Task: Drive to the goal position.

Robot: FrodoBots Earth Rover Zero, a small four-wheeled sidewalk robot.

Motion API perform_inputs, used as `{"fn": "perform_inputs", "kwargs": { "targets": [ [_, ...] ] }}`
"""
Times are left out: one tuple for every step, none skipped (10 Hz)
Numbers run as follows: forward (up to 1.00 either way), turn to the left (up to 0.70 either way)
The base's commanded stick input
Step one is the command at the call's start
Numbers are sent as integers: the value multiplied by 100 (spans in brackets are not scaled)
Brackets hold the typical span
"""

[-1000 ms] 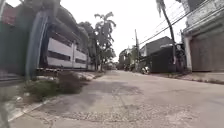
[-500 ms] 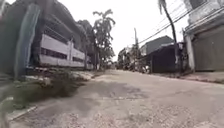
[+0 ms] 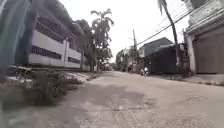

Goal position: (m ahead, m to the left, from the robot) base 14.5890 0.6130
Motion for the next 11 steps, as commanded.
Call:
{"fn": "perform_inputs", "kwargs": {
  "targets": [
    [85,-23],
    [85,-14],
    [85,-2],
    [85,0],
    [85,0],
    [85,0],
    [85,0],
    [85,0],
    [85,0],
    [85,0],
    [85,0]
  ]
}}
